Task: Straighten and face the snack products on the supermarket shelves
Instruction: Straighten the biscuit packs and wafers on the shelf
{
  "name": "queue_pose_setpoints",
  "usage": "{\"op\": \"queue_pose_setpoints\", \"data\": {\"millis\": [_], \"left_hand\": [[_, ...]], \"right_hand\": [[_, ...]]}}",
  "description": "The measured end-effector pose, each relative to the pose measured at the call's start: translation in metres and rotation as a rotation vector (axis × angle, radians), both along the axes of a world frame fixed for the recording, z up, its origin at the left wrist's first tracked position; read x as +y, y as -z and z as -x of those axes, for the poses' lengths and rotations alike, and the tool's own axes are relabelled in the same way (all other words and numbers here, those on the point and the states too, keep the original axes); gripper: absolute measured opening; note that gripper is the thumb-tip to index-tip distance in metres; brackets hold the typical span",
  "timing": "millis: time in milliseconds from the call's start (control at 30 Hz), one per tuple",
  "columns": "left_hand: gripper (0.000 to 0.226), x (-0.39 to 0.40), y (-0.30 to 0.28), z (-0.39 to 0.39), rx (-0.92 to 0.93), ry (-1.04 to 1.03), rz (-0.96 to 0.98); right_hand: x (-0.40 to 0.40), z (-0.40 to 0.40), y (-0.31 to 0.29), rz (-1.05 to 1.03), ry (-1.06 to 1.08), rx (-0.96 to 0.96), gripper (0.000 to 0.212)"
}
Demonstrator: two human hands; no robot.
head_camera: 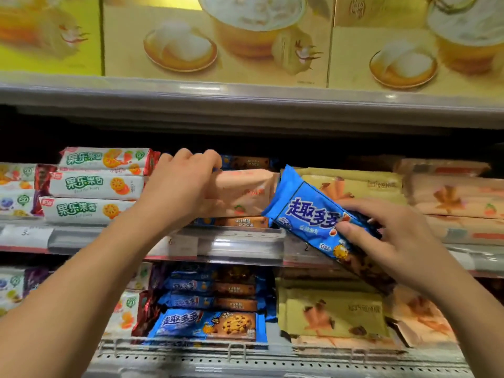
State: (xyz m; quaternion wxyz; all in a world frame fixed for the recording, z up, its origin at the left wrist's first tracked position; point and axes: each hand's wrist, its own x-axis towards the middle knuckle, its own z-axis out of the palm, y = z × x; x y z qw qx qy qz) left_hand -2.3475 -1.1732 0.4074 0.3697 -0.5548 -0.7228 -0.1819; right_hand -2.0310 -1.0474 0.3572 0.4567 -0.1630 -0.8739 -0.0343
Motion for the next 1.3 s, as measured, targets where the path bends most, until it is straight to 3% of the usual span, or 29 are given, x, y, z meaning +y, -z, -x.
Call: {"op": "queue_pose_setpoints", "data": {"millis": [100,200,267,433,567,867,1000,1167,1300], "left_hand": [[0.064,-0.005,0.001,-0.003,0.120,-0.028,0.000],[0.056,-0.022,0.010,-0.007,0.175,0.017,-0.166],[0.053,-0.039,0.018,-0.011,0.181,0.017,-0.205],[0.052,-0.066,0.057,-0.016,0.067,0.116,-0.009],[0.050,-0.058,0.100,0.000,-0.106,0.247,0.147],[0.056,-0.043,0.126,0.023,-0.058,0.335,0.142],[0.061,-0.041,0.131,0.028,-0.067,0.331,0.136],[0.059,-0.039,0.134,0.030,-0.074,0.349,0.128],[0.061,-0.038,0.136,0.033,-0.067,0.375,0.128]], "right_hand": [[0.008,0.000,-0.006,-0.038,-0.005,0.002,0.033],[0.013,0.000,-0.014,-0.009,-0.033,0.068,0.034],[0.012,0.004,-0.017,0.027,-0.080,0.101,0.023],[0.011,0.015,-0.026,0.028,-0.082,0.089,0.024],[0.008,0.042,-0.040,-0.099,-0.050,0.067,0.024],[-0.011,0.170,-0.079,-0.434,0.115,-0.320,0.024],[0.004,0.212,-0.079,-0.427,0.145,-0.393,0.026],[0.015,0.225,-0.076,-0.352,0.080,-0.374,0.037],[0.015,0.208,-0.059,-0.330,0.030,-0.288,0.063]]}}
